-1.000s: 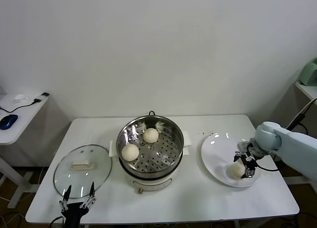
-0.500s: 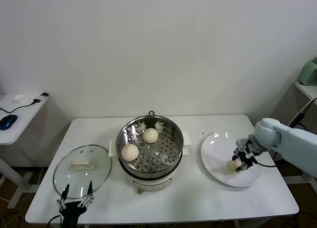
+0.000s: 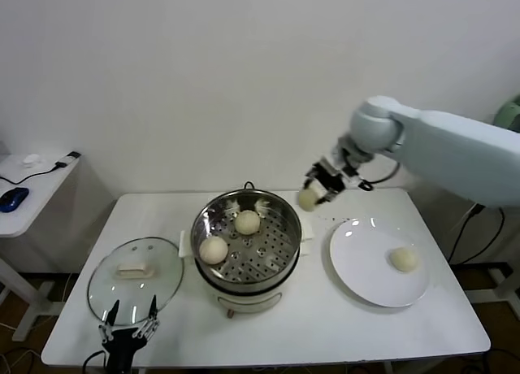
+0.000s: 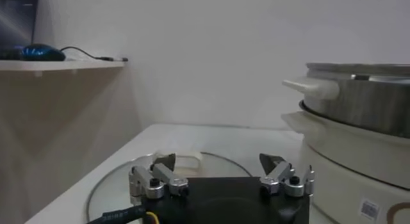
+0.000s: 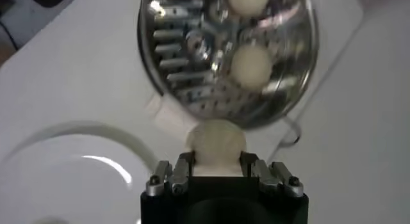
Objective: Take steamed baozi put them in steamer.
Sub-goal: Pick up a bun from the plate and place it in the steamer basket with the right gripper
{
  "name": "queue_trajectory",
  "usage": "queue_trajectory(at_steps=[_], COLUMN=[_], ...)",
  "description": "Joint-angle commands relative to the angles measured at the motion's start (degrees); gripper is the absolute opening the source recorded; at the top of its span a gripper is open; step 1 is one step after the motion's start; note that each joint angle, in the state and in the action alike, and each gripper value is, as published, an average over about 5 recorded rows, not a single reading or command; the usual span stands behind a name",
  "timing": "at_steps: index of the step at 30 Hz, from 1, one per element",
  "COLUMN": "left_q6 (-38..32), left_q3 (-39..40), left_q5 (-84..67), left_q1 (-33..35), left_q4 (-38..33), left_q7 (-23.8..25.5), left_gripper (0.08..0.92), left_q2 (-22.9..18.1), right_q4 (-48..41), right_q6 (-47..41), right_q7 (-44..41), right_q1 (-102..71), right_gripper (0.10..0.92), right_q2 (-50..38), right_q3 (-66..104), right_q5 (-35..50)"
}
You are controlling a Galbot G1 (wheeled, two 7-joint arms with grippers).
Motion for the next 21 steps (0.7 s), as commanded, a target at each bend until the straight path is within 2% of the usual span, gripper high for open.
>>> queue_trajectory(at_steps=[1,9,21], left_q6=[1.06,0.86,0.45], left_q3=[-0.10,-0.40,-0.36], left_q5=[-0.52,-0.62,-0.78], left_q1=[0.79,1.12,1.88], left_q4=[-1.91,-2.27,-2.48], left_q7=[0.01,-0.04,-0.25], left_gripper=[0.823,0.823,0.823], left_q2=[0.32,0.17,-0.27], right_q4=[4.14,5.20,2.29], right_q6=[15.76,21.76,24.66], right_q7=[-1.21,-2.78,-3.57], right_q1=[2.67,-6.14,-10.31], right_gripper=[0.512,0.541,0.551], right_q2=[17.30,17.38,17.88], right_q3=[-3.27,-2.79,-1.13], right_q5=[-6.93,-17.51,-20.91])
